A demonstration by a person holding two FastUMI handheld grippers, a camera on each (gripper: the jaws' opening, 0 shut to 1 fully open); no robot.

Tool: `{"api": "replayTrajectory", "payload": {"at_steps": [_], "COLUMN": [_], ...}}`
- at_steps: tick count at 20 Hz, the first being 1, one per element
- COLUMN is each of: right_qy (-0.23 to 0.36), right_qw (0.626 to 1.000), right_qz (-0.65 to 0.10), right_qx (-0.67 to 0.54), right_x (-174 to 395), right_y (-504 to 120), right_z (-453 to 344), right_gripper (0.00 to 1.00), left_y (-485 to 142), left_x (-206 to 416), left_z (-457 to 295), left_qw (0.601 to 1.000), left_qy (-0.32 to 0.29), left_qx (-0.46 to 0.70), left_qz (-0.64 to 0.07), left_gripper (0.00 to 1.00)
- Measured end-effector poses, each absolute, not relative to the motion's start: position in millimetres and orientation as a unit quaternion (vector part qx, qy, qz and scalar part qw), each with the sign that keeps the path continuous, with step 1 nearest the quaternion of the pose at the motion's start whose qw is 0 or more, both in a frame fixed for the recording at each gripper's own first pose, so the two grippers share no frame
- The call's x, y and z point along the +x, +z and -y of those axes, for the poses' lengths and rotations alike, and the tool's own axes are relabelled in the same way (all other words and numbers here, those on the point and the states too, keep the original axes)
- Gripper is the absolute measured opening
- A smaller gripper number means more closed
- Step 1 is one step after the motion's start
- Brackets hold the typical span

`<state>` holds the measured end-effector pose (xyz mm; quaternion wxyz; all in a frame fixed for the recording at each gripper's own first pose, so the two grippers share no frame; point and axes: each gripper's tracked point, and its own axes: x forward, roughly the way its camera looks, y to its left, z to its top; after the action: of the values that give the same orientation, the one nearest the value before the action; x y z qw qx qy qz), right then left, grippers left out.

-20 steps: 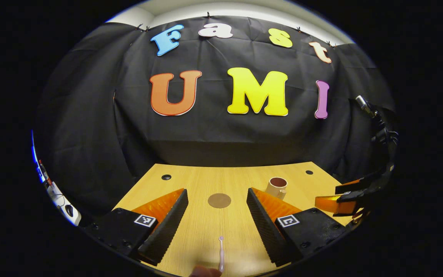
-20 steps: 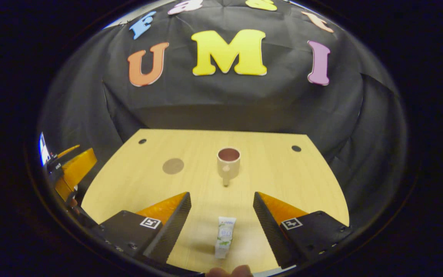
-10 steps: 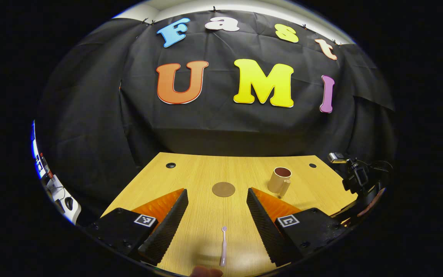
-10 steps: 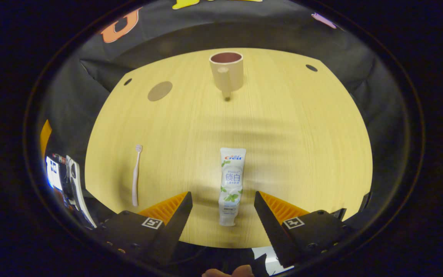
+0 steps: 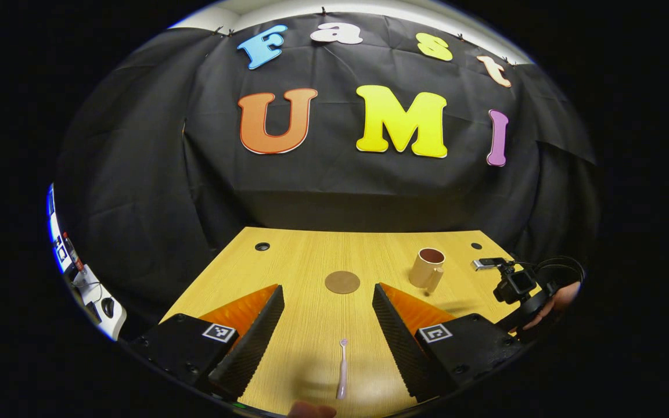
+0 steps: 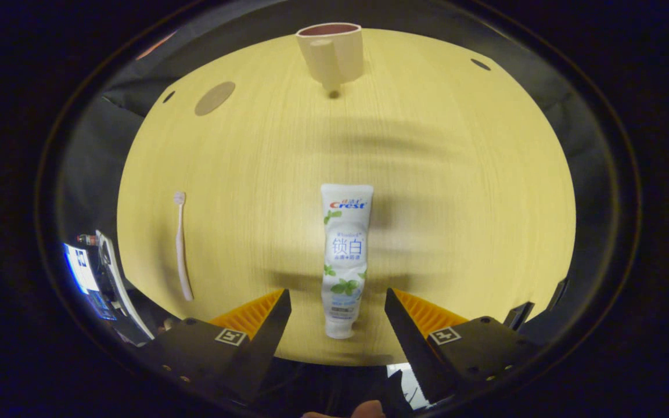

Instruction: Put the toothbrush and toothpaste on the desktop into the cup, then pick up the cup and place it on the coaster on the desktop.

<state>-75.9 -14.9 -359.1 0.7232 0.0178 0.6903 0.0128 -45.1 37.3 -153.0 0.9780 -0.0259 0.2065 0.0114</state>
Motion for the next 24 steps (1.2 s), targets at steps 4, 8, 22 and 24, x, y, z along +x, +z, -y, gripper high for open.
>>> {"api": "replayTrajectory", "payload": {"at_steps": [4, 8, 22, 24], "right_qy": [0.003, -0.001, -0.028, -0.027], "right_qw": [0.710, 0.706, 0.703, 0.705], "right_qz": [-0.703, -0.708, -0.710, -0.708], "right_qx": [0.040, 0.030, 0.027, 0.029], "right_x": [-75.2, -75.3, -76.3, -76.2], "right_y": [-368.6, -373.9, -383.8, -383.3], "right_z": [12.5, 14.5, 15.9, 16.0], "right_gripper": [0.89, 0.76, 0.48, 0.45], "left_y": [-158.0, -160.8, -172.4, -174.5], "left_x": [-46.6, -44.2, -46.6, -46.6], "left_z": [-41.9, -42.8, -57.3, -58.1], "left_qw": [0.976, 0.975, 0.968, 0.968], "left_qy": [0.019, 0.022, 0.031, 0.032], "left_qx": [-0.028, -0.024, -0.023, -0.025], "left_qz": [-0.215, -0.221, -0.246, -0.249], "left_gripper": [0.98, 0.98, 0.98, 0.99]}}
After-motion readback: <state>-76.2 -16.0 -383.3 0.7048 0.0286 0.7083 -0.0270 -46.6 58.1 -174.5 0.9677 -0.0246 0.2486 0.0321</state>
